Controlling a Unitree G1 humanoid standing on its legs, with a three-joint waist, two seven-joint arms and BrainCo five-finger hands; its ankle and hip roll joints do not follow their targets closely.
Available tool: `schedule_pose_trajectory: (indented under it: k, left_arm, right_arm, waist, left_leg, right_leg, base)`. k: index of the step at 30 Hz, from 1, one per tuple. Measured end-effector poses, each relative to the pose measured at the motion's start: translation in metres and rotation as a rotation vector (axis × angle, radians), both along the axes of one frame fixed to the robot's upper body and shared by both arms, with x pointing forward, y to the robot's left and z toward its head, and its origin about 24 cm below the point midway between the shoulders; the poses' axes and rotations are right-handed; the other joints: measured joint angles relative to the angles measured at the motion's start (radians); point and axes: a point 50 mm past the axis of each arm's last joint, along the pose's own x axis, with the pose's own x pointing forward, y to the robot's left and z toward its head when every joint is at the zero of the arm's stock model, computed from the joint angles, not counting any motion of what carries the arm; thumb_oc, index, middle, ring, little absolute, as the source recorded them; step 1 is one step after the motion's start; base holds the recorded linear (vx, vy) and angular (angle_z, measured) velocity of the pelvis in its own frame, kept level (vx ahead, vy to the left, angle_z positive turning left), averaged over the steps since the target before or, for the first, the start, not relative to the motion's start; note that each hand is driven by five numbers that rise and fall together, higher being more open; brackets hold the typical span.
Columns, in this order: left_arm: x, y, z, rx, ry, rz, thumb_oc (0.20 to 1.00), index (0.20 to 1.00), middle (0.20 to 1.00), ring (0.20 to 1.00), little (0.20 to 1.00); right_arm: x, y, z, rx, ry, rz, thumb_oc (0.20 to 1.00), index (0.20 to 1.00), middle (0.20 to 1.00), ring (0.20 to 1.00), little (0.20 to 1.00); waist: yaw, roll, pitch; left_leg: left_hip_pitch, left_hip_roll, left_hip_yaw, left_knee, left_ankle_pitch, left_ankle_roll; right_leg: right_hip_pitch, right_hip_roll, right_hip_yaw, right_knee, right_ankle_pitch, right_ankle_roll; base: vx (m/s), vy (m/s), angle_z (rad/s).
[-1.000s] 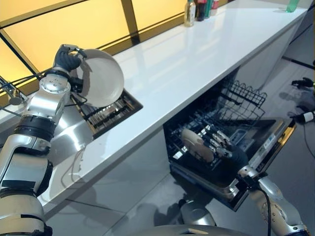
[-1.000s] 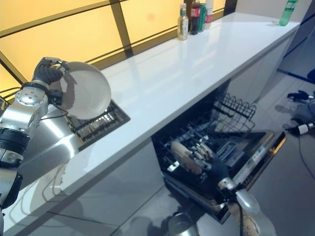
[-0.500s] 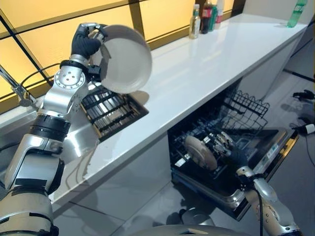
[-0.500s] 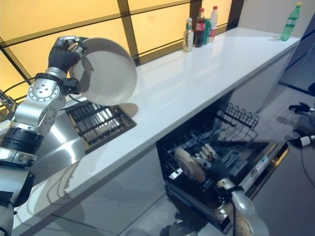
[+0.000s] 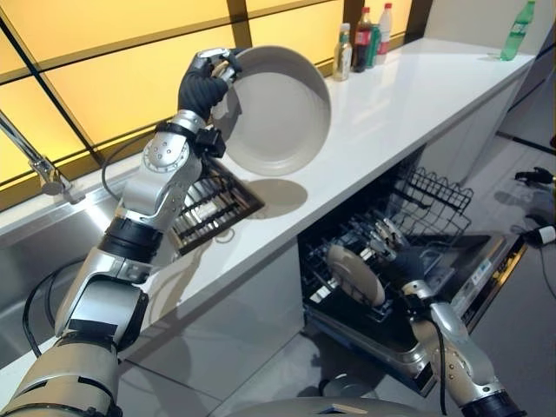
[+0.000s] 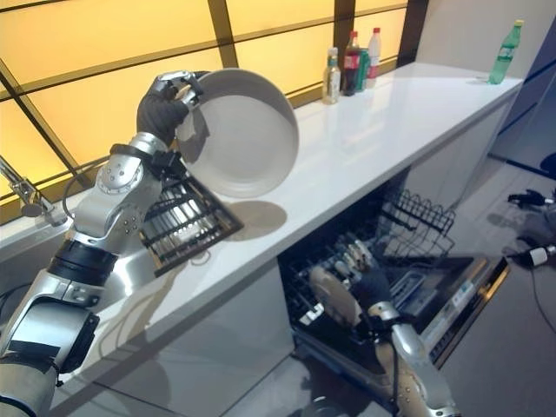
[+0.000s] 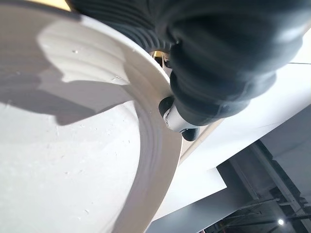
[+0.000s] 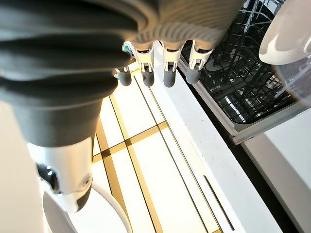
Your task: Pick up plates and place into dishwasher.
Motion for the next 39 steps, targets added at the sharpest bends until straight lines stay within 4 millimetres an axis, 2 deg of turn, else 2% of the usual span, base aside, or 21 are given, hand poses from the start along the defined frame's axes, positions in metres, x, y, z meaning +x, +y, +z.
schedule_pose_trajectory:
  k: [4,10,17,21,26,28,39]
  left_arm:
    - [-0.001,-0.008,-0.009,-0.022,0.021,-0.033,0.200,0.200,0.200,0.200,0.200]
    - [-0.004,-0.028,-0.011,-0.059,0.013,-0.106,0.200,0.200,0.200,0.200,0.200]
    - [-0.005,-0.038,-0.013,-0.078,0.018,-0.148,0.200,0.200,0.200,0.200,0.200]
    - [-0.005,-0.042,-0.015,-0.076,0.021,-0.172,0.200,0.200,0.200,0.200,0.200]
    - [-0.005,-0.046,-0.018,-0.076,0.043,-0.185,0.200,0.200,0.200,0.200,0.200]
    - [-0.005,-0.046,-0.018,-0.075,0.046,-0.185,0.200,0.200,0.200,0.200,0.200]
    - [-0.005,-0.050,-0.022,-0.045,0.062,-0.180,0.200,0.200,0.200,0.200,0.200]
  right_arm:
    - [0.007,0.009,0.006,0.047,-0.027,0.019,1.000,1.000,1.000,1.000,1.000]
    - [0.022,0.018,0.022,0.063,-0.091,0.017,1.000,1.000,1.000,1.000,1.000]
    - [0.053,0.029,0.066,0.059,-0.249,0.014,1.000,1.000,1.000,1.000,1.000]
    - [0.063,0.041,0.082,0.046,-0.275,0.056,1.000,1.000,1.000,1.000,1.000]
    - [0.071,0.048,0.080,0.022,-0.213,0.056,1.000,1.000,1.000,1.000,1.000]
    - [0.071,0.047,0.077,0.011,-0.184,0.050,1.000,1.000,1.000,1.000,1.000]
    - [0.072,0.050,0.071,-0.002,-0.119,0.069,1.000,1.000,1.000,1.000,1.000]
  waist:
    - [0.002,0.000,0.000]
    - [0.021,0.001,-0.001]
    - [0.052,0.010,-0.007]
    - [0.077,0.011,-0.009]
    - [0.089,0.010,-0.014]
    - [0.106,0.009,-0.017]
    - [0.108,-0.002,-0.025]
  left_leg:
    - [0.010,-0.001,0.009,-0.002,-0.001,0.001]
    - [0.016,-0.002,0.015,-0.002,-0.002,0.004]
    - [0.015,0.000,0.011,-0.001,-0.001,0.004]
    - [0.011,0.003,0.001,0.003,-0.001,0.003]
    - [0.010,0.005,-0.024,0.004,-0.001,0.003]
    - [0.010,0.004,-0.024,0.003,-0.001,0.003]
    - [0.010,0.004,-0.027,-0.001,-0.001,0.004]
  right_leg:
    - [0.003,0.000,0.012,-0.001,0.002,0.003]
    - [0.015,-0.001,0.017,-0.009,0.009,0.006]
    - [0.019,-0.001,0.014,-0.016,0.013,0.004]
    - [0.025,-0.002,0.006,-0.025,0.019,-0.002]
    - [0.043,-0.007,-0.017,-0.040,0.021,-0.003]
    - [0.044,-0.008,-0.018,-0.045,0.021,-0.003]
    - [0.047,-0.010,-0.021,-0.053,0.022,-0.002]
  base:
    - [-0.01,-0.002,-0.09]
    - [-0.01,-0.003,-0.03]
    - [0.00,-0.003,0.01]
    - [0.01,-0.028,0.08]
    - [0.01,-0.013,0.14]
    - [0.00,-0.006,0.02]
    - [0.00,0.000,0.00]
